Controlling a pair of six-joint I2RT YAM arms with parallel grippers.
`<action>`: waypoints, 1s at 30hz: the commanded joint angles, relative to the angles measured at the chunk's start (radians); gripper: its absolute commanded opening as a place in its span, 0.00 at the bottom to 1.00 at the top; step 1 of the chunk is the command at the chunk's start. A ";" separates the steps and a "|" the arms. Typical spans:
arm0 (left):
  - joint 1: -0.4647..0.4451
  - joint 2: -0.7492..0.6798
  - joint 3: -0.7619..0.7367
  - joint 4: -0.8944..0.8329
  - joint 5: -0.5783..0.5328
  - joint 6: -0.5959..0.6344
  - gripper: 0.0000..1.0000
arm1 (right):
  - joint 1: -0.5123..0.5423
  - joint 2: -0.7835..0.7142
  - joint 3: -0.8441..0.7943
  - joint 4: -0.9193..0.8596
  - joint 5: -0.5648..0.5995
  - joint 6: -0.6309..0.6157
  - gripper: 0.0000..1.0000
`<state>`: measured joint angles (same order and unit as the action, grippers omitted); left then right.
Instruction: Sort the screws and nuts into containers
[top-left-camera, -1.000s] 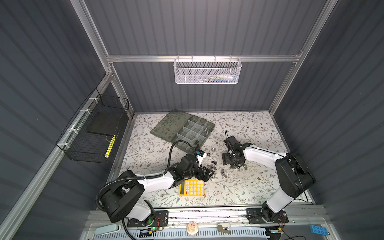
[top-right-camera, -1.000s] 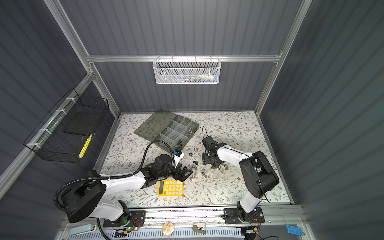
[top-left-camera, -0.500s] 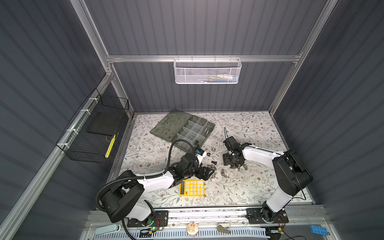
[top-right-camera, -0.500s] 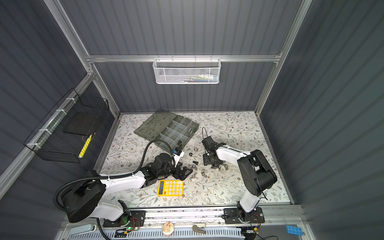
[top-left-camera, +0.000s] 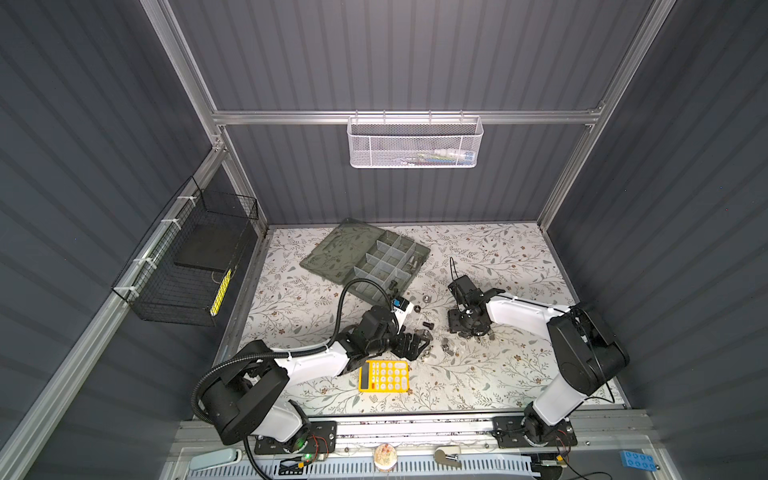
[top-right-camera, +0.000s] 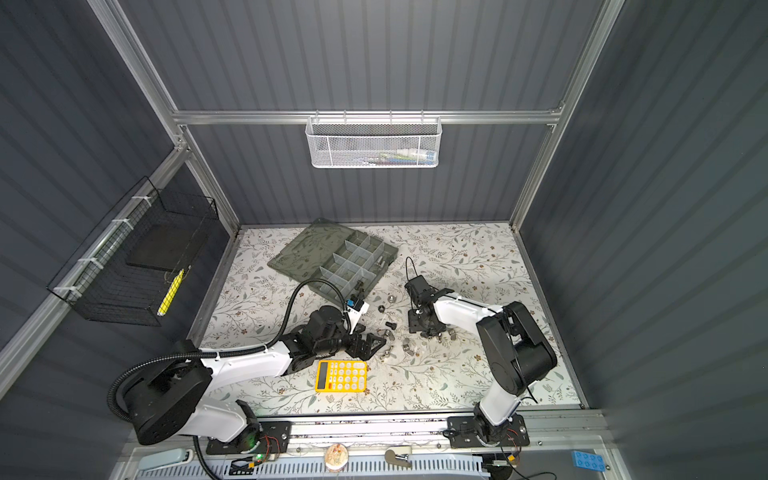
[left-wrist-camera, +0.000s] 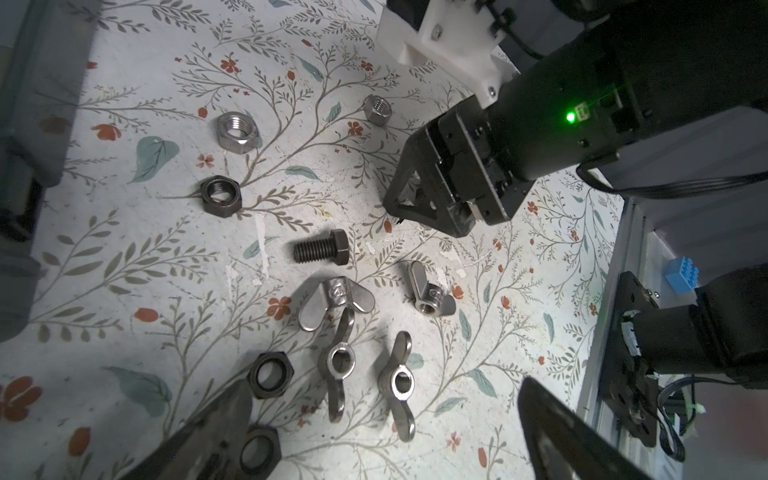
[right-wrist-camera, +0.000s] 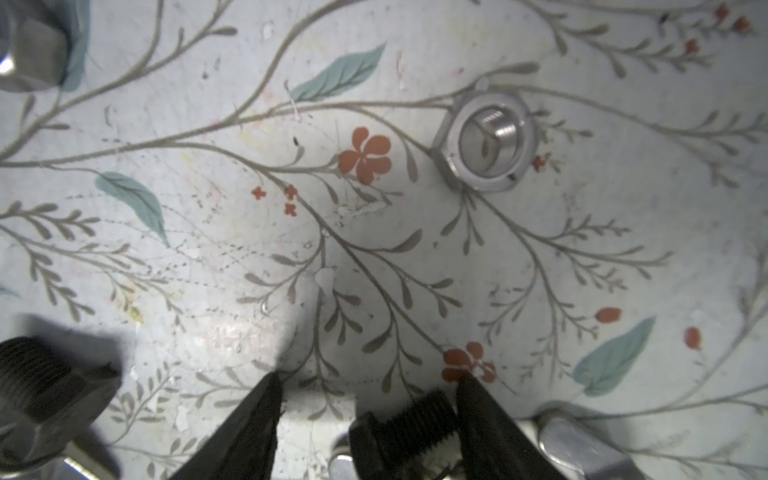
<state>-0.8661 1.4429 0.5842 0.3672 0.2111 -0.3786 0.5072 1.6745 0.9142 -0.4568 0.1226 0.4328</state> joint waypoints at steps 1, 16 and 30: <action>-0.003 0.008 0.023 0.022 0.016 -0.009 1.00 | 0.001 -0.009 -0.020 -0.026 0.004 0.011 0.64; -0.003 0.043 0.038 0.026 0.023 -0.015 1.00 | 0.027 -0.008 -0.021 -0.019 -0.010 0.017 0.53; -0.003 0.015 0.025 0.021 0.003 -0.010 1.00 | 0.104 0.053 0.078 -0.069 0.026 0.016 0.49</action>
<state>-0.8661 1.4792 0.5957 0.3893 0.2184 -0.3893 0.6018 1.6958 0.9489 -0.4858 0.1318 0.4450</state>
